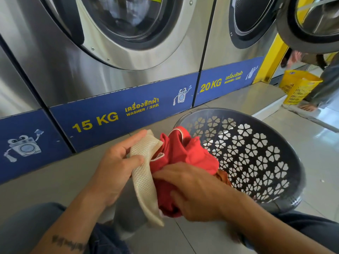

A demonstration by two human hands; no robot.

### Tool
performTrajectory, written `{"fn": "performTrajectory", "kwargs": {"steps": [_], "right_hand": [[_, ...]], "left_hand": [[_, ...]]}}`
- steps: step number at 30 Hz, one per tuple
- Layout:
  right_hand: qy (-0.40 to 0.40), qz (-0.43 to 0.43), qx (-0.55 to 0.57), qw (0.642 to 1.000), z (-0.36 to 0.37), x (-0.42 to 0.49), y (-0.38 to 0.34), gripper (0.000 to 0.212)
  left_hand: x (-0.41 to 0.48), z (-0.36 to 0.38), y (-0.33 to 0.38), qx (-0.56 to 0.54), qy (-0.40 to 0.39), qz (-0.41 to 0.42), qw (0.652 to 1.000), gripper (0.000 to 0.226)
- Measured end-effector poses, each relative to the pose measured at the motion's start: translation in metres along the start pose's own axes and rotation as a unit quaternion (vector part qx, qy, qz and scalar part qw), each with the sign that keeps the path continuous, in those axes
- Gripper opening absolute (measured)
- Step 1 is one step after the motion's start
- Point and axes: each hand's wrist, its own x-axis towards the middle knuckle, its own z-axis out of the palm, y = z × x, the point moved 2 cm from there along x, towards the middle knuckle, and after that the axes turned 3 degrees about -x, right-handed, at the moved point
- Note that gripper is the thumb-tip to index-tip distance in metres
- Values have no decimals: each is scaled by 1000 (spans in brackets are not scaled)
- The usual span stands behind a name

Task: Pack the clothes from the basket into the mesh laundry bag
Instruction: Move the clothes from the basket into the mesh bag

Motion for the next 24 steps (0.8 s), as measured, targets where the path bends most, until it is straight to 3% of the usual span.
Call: {"fn": "performTrajectory", "kwargs": {"steps": [3,4,6,9,13,16,19,21,24], "right_hand": [[131,67,-27,989,-23,-6,17,76],[126,134,-29,983,-22,-7,31,89],[35,264,81,960,-11,-10,56,109],[-24,303,266,915,10,-11,72,95],[39,260,127,956,12,-7,57,59],[80,231,-16,970,2,-6,33,65],[121,128,-96,980,-6,-2,4,66],[101,69,-112,986,0,-1,-4,59],[-11,34,-195,980,20,2,3,62]], "left_hand": [[1,-3,0,-4,9,-2,1000,62],[1,-2,0,-4,9,-4,1000,62],[0,1,0,2,4,-8,1000,62],[-1,6,0,15,-5,-11,1000,63],[-3,11,-3,41,2,-13,999,61],[-7,16,-3,53,4,-10,999,64],[-8,15,0,60,-7,3,998,67],[-9,12,4,50,-17,9,999,66],[-14,10,8,55,-49,12,997,63]]}}
